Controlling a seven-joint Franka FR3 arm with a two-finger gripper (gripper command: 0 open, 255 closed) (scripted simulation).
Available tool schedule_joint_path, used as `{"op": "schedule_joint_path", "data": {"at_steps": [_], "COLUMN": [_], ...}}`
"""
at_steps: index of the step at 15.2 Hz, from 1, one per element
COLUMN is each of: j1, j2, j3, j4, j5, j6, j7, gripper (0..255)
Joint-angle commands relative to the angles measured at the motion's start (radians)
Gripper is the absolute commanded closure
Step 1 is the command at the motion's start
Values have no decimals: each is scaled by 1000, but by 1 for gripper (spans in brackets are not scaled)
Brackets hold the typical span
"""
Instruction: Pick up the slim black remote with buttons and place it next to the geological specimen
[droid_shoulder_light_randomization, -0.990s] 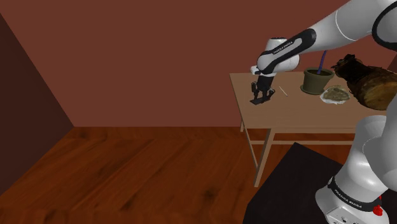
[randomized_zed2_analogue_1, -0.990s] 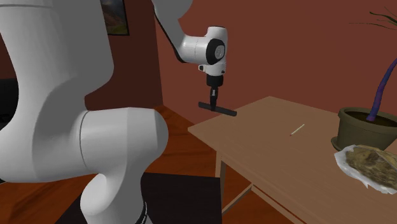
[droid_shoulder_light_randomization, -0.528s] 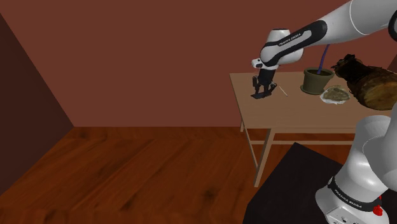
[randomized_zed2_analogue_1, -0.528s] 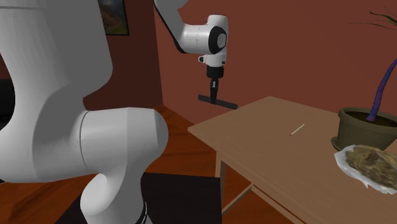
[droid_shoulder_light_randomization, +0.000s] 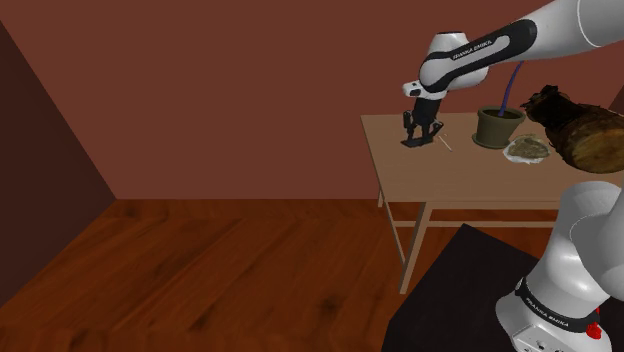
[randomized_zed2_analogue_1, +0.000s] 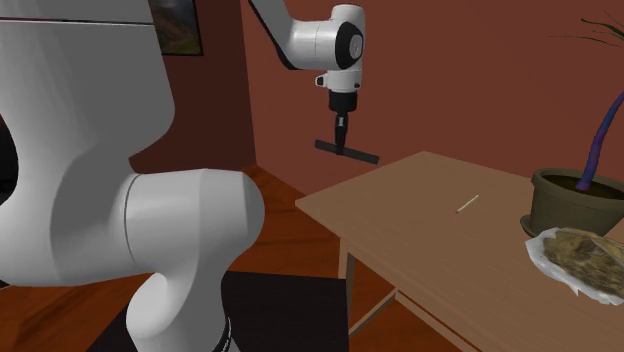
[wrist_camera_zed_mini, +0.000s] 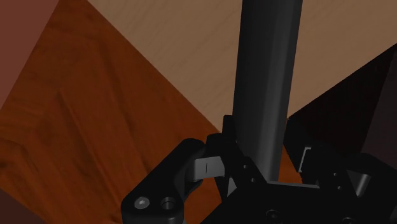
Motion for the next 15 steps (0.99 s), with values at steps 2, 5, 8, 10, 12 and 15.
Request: {"op": "schedule_joint_path", "data": {"at_steps": [2, 5, 8, 10, 12, 15], "j1": [-34, -75, -116, -142, -166, -199], "j2": [-56, -109, -153, -177, -197, -218], "j3": [-22, -48, -78, -100, -125, -168], "j4": [-28, -60, -81, -90, -94, -92], "j5": [-47, -92, -131, -153, -173, -196], "j6": [-13, -18, -27, -34, -41, -52], "j7": [-29, -69, -115, -150, -188, -250], "gripper": [255, 255, 255, 255, 255, 255]}}
